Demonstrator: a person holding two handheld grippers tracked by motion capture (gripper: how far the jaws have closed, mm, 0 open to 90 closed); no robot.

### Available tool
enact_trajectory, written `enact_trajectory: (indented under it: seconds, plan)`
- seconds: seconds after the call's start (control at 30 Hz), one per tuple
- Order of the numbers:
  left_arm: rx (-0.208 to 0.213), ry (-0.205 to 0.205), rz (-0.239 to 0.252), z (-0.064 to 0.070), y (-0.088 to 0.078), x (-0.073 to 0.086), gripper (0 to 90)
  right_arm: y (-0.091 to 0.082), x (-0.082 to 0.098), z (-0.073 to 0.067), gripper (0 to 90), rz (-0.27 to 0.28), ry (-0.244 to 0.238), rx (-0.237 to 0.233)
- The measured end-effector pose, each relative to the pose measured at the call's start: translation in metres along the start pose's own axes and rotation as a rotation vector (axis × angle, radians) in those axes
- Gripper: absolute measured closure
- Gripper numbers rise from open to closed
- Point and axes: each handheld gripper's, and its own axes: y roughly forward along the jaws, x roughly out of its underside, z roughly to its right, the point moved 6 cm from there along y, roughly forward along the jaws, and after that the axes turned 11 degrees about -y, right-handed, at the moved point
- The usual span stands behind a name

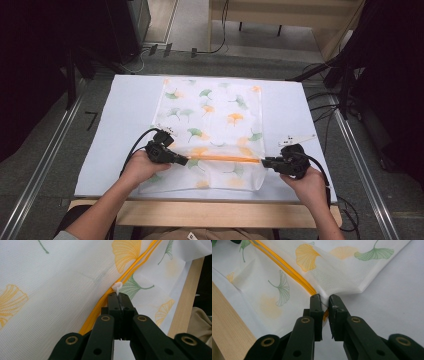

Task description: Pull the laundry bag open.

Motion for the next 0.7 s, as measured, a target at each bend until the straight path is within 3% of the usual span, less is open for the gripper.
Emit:
enact_trajectory:
  seconds: [0.7]
  plan:
    - [0.002, -0.002, -0.008, 0.0006, 0.0011, 0.0008, 90.0, 0.0009, 0.0015, 0.0007, 83.8, -0.016, 0.009, 0.002]
